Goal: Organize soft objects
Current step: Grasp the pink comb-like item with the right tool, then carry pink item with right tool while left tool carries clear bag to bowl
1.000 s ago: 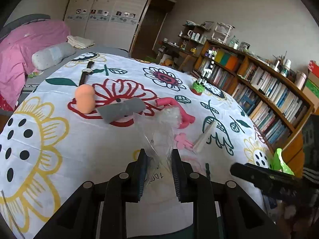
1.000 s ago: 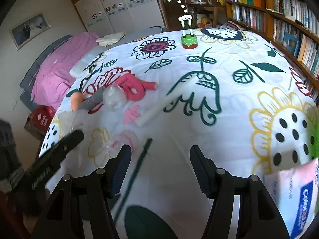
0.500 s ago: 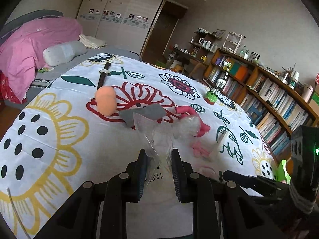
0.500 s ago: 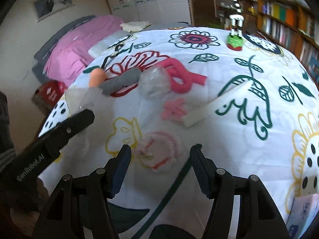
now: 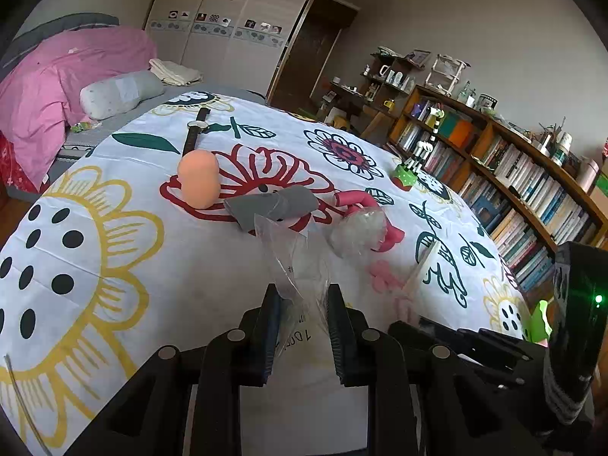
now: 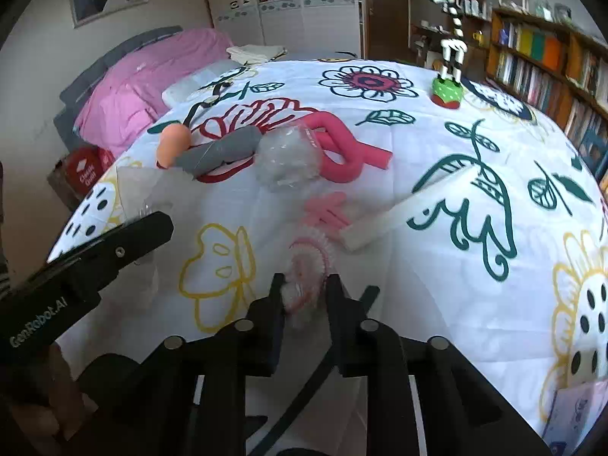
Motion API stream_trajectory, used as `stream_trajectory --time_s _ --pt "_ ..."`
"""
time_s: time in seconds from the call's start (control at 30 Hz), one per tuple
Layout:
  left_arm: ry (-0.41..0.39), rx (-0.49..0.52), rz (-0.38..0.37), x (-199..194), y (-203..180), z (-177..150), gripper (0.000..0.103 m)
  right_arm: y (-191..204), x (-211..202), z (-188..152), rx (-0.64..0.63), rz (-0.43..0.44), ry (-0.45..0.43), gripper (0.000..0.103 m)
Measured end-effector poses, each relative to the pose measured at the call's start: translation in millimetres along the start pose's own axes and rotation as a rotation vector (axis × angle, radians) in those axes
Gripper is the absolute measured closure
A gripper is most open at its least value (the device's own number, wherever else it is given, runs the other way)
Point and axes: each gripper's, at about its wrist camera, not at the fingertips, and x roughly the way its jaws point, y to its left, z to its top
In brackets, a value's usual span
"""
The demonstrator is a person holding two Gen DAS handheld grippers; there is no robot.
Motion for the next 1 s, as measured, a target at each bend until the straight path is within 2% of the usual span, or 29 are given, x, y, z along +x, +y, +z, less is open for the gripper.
stream_trajectory --time_s 0.53,1.0 --pt "0.016 0.030 -0.015 3 -6 -3 0.078 -5 -42 -25 0.027 0.051 -0.034 0.085" --pt "0.011 0.065 -0.015 0 -18 -6 0.078 -15 -74 -34 0.066 0.053 -0.094 0.085"
